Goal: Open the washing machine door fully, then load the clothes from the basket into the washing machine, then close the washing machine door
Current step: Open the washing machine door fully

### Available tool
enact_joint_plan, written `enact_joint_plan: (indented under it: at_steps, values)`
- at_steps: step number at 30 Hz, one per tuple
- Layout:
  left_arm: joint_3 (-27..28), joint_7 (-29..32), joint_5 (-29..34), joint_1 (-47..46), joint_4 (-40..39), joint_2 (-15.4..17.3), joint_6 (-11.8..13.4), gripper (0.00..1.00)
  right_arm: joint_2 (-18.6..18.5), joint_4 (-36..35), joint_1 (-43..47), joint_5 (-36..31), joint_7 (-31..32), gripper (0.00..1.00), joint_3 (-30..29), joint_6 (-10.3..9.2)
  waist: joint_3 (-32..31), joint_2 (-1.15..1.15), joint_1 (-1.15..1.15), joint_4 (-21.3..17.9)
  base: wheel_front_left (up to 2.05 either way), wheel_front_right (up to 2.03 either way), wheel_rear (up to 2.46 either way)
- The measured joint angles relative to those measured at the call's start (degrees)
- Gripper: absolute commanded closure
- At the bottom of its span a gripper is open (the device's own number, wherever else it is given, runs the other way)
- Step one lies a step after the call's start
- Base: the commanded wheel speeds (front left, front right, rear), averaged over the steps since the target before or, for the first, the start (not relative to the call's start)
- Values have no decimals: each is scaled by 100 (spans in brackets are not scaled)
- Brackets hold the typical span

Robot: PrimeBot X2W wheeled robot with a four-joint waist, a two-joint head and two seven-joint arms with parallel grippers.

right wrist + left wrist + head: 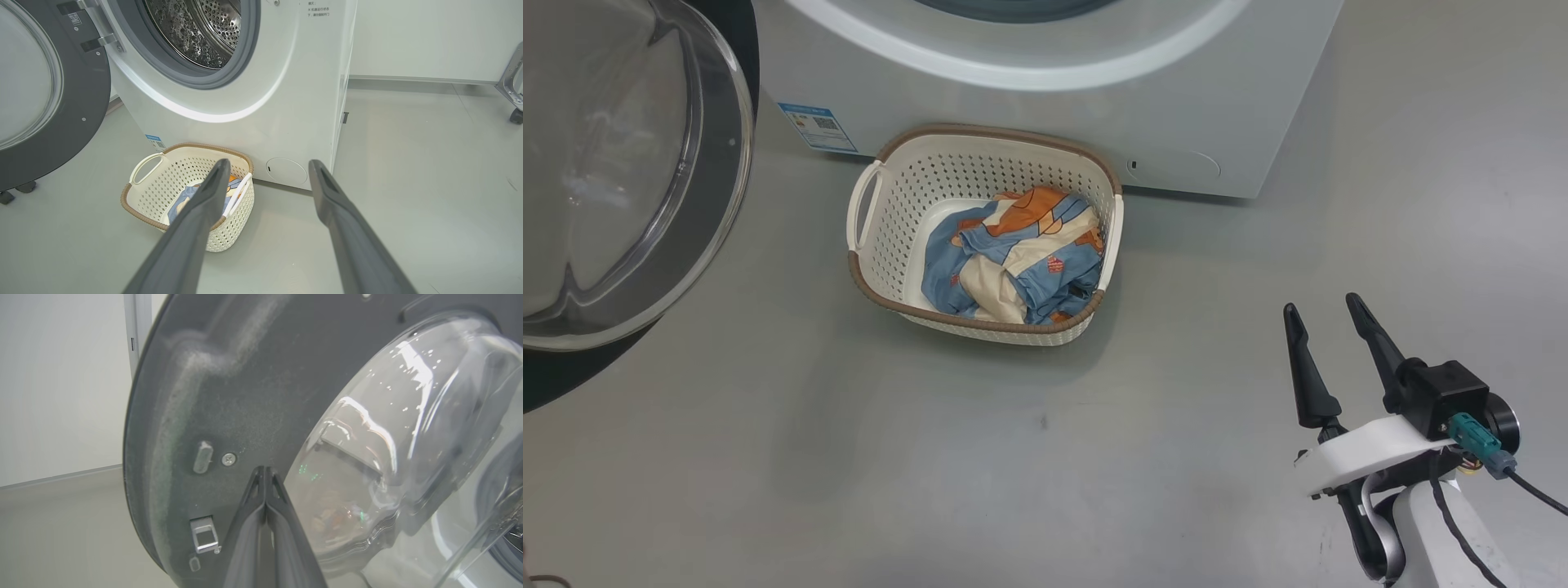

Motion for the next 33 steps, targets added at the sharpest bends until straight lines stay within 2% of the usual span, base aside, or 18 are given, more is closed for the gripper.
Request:
enact_joint_plan:
  at_steps: [13, 20, 21, 22, 23, 24, 33]
  values:
    - [23, 0, 333, 424, -693, -595, -99, 100, 70, 96, 39, 165, 1, 0, -59, 15, -409, 0, 0, 11, 0, 0, 0]
    - [-328, 0, 603, 840, -1090, -842, -127, 100, 86, 120, 109, 209, 1, 0, -89, 45, -620, 0, 0, -32, 0, 0, 0]
    - [-388, 1, 636, 921, -1154, -867, -141, 84, 87, 120, 127, 218, 1, 0, -90, 45, -648, 0, 0, -40, 0, 0, 0]
    - [-436, 0, 680, 984, -1214, -877, -151, 58, 88, 120, 138, 230, 1, 0, -93, 45, -676, 0, 0, -50, 0, 0, 0]
    - [-485, 0, 714, 1033, -1274, -882, -151, 24, 90, 118, 148, 250, 1, 0, -96, 45, -703, 0, 0, -60, 0, 0, 0]
    - [-532, 1, 743, 1071, -1350, -890, -151, 0, 91, 118, 157, 256, 1, 0, -102, 45, -731, 0, 0, -71, 0, 0, 0]
    - [-1315, 0, 847, 1504, -2031, -905, -151, 0, 111, -35, 173, 244, 0, 0, -51, 46, -941, 0, 0, -310, 0, 0, 0]
